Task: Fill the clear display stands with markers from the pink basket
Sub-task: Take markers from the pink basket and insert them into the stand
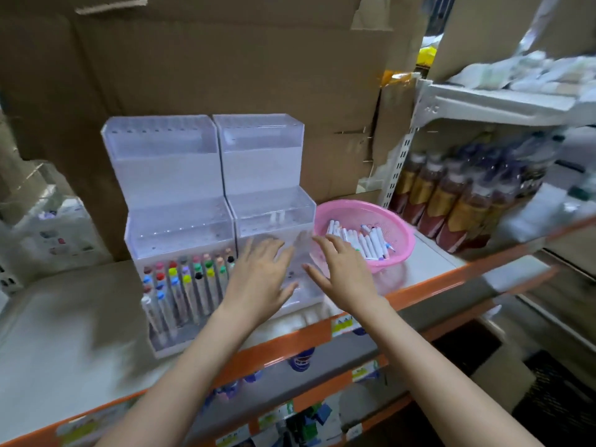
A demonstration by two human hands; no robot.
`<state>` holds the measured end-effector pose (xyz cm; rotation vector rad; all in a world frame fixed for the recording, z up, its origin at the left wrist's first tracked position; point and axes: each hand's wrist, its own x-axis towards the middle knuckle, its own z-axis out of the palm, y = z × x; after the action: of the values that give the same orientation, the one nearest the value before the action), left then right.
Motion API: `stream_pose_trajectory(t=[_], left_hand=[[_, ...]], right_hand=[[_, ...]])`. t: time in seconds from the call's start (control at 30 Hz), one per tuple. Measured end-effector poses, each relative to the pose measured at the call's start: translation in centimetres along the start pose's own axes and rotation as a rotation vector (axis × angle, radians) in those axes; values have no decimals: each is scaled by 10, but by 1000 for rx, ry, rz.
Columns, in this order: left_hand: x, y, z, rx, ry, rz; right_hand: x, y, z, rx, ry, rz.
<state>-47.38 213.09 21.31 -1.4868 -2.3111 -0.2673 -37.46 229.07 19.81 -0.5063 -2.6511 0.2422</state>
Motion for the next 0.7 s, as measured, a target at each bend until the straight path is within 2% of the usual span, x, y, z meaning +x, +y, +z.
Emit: stream_pose_trajectory(t=[0.13,0.37,0.57,0.7], left_hand=[[43,36,14,-73,48,49],[106,80,54,-184,-7,76],[139,91,81,-178,-96,-24],[155,87,97,-210,-204,-205]], right_hand=[[7,52,-11,-95,24,63],[28,132,-21,-163,-122,148],[55,166,-14,-118,-220,143],[74,176,-10,-178,-261,134]])
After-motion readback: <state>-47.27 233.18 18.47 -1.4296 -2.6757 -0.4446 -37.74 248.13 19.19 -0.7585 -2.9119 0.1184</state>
